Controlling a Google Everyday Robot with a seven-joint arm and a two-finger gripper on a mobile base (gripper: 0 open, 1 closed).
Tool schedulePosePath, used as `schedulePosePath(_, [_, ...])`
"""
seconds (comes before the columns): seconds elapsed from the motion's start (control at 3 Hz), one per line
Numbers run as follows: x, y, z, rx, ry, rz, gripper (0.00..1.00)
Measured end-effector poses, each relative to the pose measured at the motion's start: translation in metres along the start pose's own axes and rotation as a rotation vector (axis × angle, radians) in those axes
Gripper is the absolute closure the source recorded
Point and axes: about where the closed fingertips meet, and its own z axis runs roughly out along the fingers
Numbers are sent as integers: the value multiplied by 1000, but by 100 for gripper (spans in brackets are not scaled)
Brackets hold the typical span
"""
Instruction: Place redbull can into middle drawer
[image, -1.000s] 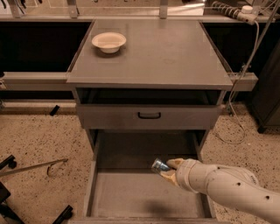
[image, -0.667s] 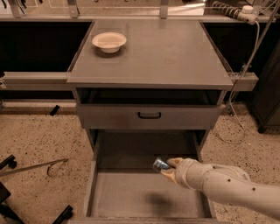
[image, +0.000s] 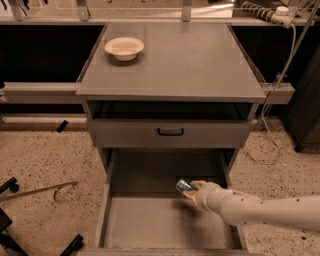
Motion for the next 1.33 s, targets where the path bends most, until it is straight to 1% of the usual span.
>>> schedulePosePath(0.33, [25,16,31,2,-51,76,100])
schedulePosePath(0.67, [30,20,25,-11,-105,136,100])
schedulePosePath(1.0, [35,22,43,-22,-90,129,100])
schedulePosePath(1.33, [34,23,44,-23,-90,128,100])
